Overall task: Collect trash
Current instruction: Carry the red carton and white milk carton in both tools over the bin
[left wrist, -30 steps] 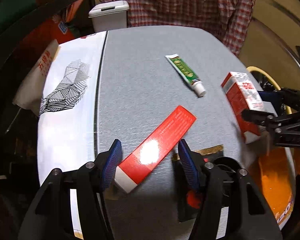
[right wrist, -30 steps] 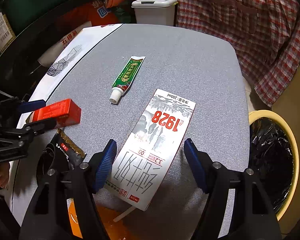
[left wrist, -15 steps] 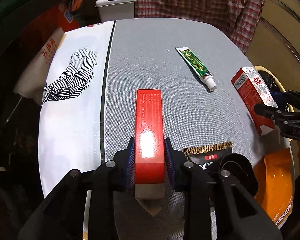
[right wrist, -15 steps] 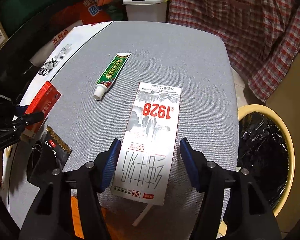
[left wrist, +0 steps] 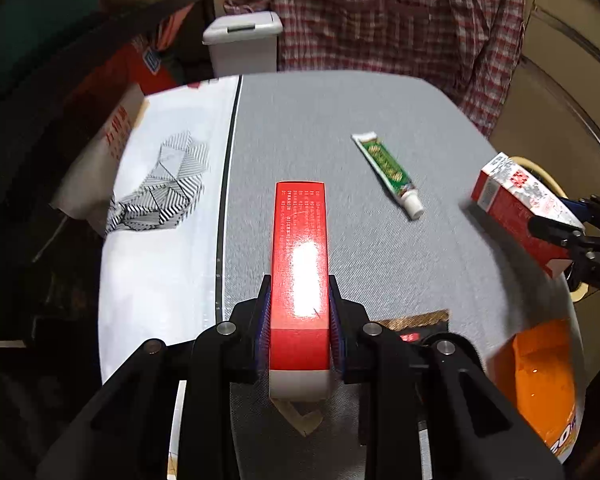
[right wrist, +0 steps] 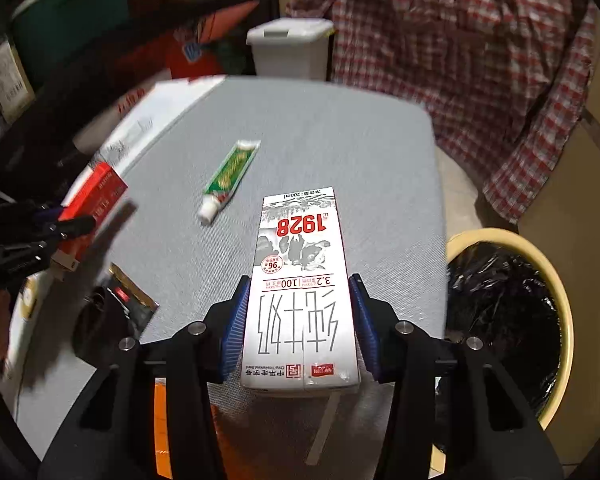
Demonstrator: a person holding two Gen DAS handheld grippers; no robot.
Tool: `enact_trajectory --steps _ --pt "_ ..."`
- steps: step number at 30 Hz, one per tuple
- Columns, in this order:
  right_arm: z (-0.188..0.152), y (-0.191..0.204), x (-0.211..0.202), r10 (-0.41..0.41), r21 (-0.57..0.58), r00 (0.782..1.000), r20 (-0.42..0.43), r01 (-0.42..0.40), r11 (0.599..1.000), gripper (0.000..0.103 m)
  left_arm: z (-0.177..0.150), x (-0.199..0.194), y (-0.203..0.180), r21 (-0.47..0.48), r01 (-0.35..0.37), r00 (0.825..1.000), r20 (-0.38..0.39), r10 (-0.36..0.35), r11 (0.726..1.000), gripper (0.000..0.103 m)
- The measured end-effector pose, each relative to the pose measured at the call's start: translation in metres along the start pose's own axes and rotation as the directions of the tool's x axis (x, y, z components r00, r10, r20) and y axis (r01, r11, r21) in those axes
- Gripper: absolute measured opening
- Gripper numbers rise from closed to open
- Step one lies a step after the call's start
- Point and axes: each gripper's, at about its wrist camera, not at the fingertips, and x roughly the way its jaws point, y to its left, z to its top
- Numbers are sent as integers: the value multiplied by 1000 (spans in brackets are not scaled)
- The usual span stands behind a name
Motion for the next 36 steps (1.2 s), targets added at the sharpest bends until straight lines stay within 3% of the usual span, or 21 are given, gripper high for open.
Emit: enact_trajectory --steps 15,22,36 --pt "-13 -32 -77 2 48 980 201 -12 999 48 13 -51 -13 -54 -46 990 132 53 997 25" --pt "-22 -56 -108 -18 85 958 285 -6 996 48 14 -82 -37 -76 -63 974 212 78 995 25" --pt "-35 -95 -146 -81 166 926 367 21 986 48 16 -119 -90 -51 -70 940 330 83 996 25"
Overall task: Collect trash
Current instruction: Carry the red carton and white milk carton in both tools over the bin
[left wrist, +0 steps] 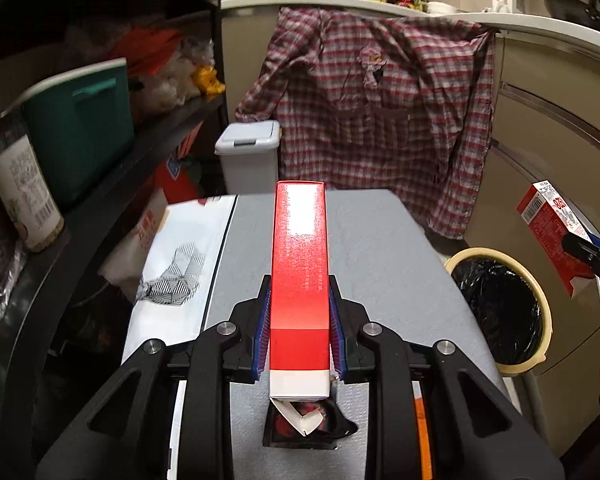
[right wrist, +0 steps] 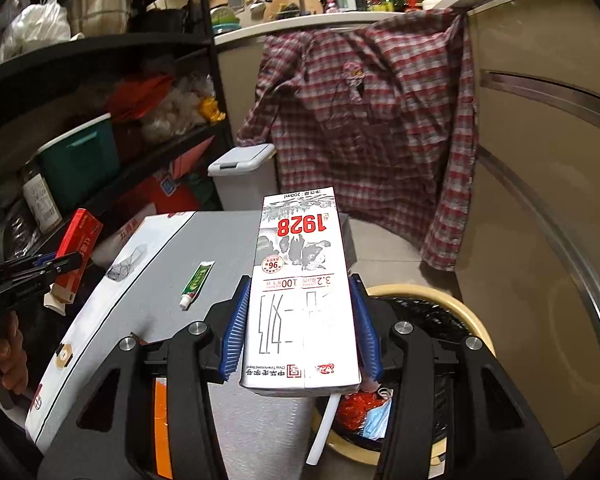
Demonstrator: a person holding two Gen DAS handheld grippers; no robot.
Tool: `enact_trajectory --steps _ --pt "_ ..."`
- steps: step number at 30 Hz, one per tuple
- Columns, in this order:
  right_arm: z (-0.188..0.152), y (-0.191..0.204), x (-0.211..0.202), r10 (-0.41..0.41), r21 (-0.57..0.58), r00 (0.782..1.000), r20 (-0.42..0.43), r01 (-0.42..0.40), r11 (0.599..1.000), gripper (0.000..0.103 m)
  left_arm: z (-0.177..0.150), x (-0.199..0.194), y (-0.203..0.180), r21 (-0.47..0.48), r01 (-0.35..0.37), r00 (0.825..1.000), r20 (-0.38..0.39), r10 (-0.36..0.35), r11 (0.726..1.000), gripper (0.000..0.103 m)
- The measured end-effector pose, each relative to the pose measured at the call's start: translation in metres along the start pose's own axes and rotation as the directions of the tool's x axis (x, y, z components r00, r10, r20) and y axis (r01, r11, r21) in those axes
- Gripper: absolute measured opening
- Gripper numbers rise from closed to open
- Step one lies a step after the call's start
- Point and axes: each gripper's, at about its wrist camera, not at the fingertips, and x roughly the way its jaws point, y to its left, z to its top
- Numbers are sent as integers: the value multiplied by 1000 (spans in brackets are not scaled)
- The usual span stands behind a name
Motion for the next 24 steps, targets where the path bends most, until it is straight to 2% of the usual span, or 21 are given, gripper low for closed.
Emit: enact_trajectory --steps 11,24 --pt "4 -26 -8 -38 21 999 23 37 999 48 -2 -14 -49 40 40 998 45 -42 998 25" --pt "11 -43 -15 -71 17 997 36 70 997 48 -8 -17 -102 90 94 995 37 -97 992 25"
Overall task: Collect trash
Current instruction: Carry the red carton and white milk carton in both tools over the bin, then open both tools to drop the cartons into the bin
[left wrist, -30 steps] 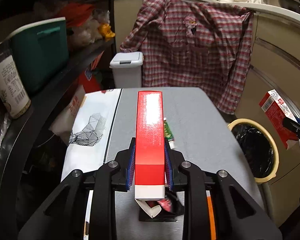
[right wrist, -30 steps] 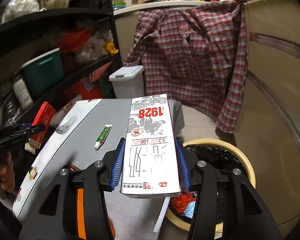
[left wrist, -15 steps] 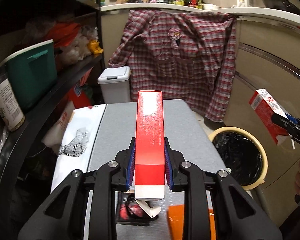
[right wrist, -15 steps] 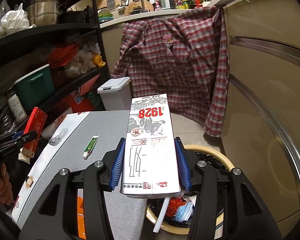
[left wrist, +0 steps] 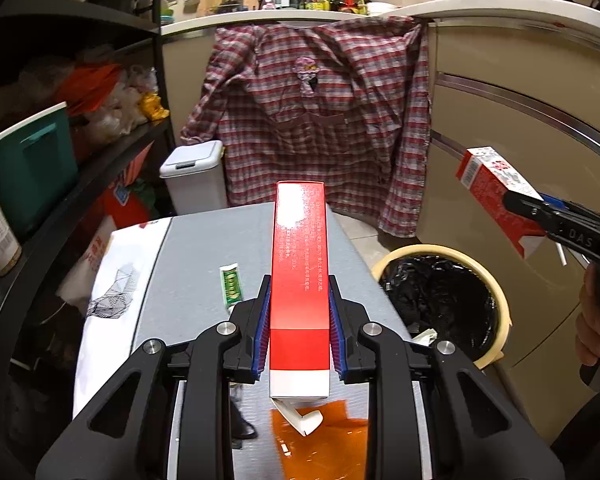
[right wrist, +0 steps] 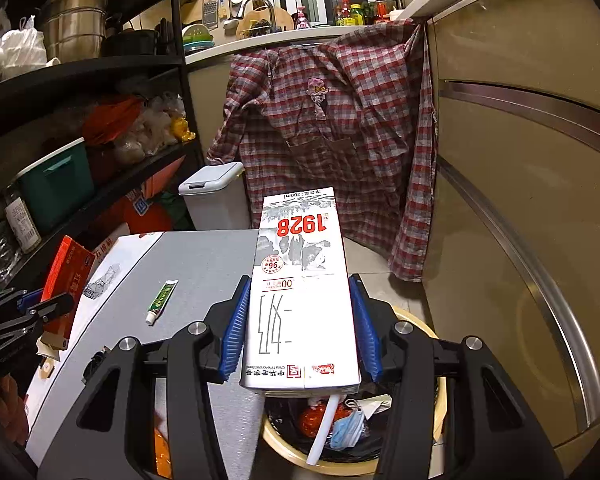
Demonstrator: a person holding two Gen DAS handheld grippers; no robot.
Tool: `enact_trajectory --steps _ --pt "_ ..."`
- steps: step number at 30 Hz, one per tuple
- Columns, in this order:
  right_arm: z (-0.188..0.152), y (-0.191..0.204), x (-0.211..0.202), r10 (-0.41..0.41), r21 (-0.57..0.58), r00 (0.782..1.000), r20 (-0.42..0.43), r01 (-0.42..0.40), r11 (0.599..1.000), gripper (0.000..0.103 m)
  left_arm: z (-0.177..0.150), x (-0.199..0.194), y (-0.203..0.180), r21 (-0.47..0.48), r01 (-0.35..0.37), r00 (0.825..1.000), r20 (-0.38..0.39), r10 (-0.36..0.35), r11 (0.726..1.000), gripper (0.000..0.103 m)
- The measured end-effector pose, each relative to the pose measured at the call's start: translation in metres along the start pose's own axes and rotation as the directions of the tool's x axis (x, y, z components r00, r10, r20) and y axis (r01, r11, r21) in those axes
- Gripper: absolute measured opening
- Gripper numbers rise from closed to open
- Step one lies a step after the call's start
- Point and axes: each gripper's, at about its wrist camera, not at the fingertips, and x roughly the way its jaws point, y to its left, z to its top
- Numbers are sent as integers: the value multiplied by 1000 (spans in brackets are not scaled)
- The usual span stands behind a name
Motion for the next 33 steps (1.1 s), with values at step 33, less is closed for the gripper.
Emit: enact_trajectory --steps 33 --pt "-9 -74 28 -90 76 991 -98 98 992 48 34 98 -132 26 172 981 -93 -169 985 25"
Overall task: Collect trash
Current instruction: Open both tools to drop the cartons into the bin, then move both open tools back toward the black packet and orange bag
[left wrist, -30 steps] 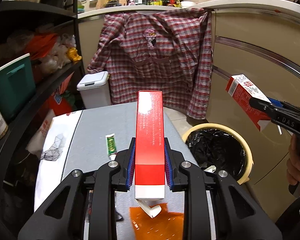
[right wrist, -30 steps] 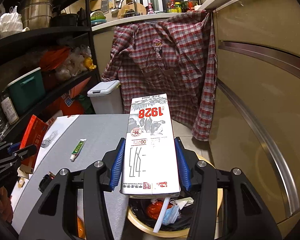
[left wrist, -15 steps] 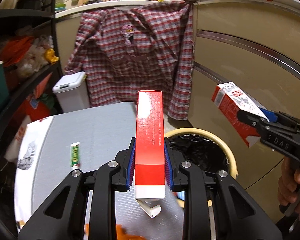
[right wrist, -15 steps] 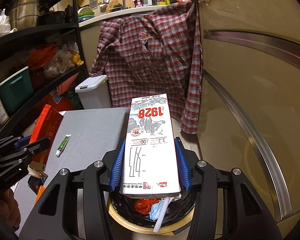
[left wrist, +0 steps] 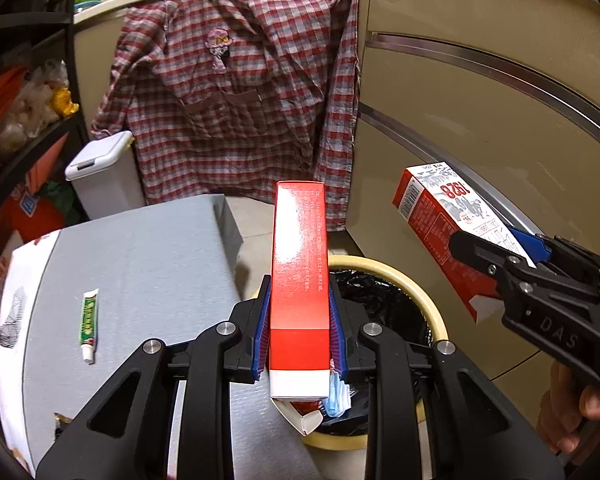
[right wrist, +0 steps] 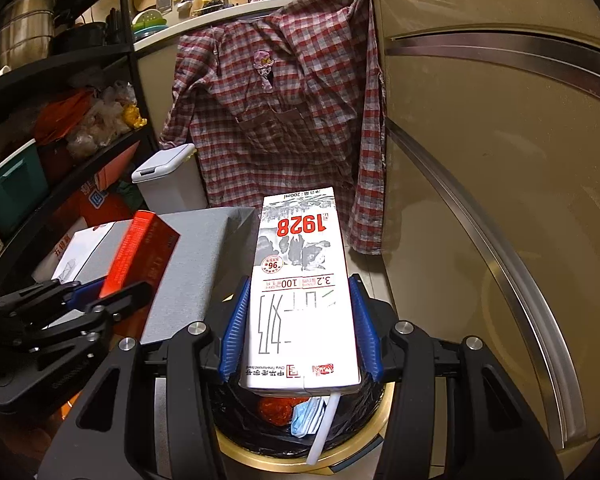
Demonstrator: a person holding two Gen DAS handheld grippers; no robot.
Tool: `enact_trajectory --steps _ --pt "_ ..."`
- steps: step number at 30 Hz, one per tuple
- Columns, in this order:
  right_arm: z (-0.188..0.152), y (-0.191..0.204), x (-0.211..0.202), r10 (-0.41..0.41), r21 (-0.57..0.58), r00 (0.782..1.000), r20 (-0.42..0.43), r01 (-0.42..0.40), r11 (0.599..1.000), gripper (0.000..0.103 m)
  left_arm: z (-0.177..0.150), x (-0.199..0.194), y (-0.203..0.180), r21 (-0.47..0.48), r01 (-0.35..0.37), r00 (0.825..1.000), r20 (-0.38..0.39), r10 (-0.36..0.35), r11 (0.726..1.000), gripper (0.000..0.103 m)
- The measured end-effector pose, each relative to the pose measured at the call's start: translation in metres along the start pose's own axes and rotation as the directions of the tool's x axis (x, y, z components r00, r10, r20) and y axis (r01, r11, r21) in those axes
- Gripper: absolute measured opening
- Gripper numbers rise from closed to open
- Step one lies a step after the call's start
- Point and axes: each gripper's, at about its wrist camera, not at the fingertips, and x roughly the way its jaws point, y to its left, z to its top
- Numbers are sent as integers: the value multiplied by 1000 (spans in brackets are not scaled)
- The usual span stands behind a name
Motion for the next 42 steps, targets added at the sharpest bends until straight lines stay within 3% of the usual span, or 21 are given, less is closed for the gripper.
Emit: enact_trajectory --steps 8,9,10,11,15,19,24,35,42 --pt "0 -7 7 -26 6 1000 -6 26 1000 50 7 10 -9 6 9 1000 -13 -9 1000 26" --pt "-1 -7 8 -30 4 999 -12 30 1000 59 8 11 -10 3 10 1000 -19 -10 1000 37" --pt "-1 -5 8 -29 4 999 -13 29 1000 65 10 13 -9 0 13 1000 -25 -13 1000 55" --pt "-1 -6 8 -29 4 999 -12 30 1000 65 12 13 -8 -7 12 1000 -28 -12 1000 56" --pt "0 -9 5 -40 27 999 5 40 999 65 15 8 -3 -12 12 1000 -14 -12 1000 56" --pt "1 -14 1 -25 63 1000 18 24 998 65 13 -2 1 5 10 1000 12 -10 1000 46" --pt "0 -9 -1 -14 61 1000 24 13 998 65 10 -23 13 5 3 999 51 -3 1000 44" --pt "-5 32 -29 15 -12 997 74 -14 1000 63 -7 -99 83 -17 -50 991 120 51 999 44" --pt "-22 62 -57 84 -21 993 79 -82 996 43 -26 -146 140 -19 -115 982 146 116 993 44"
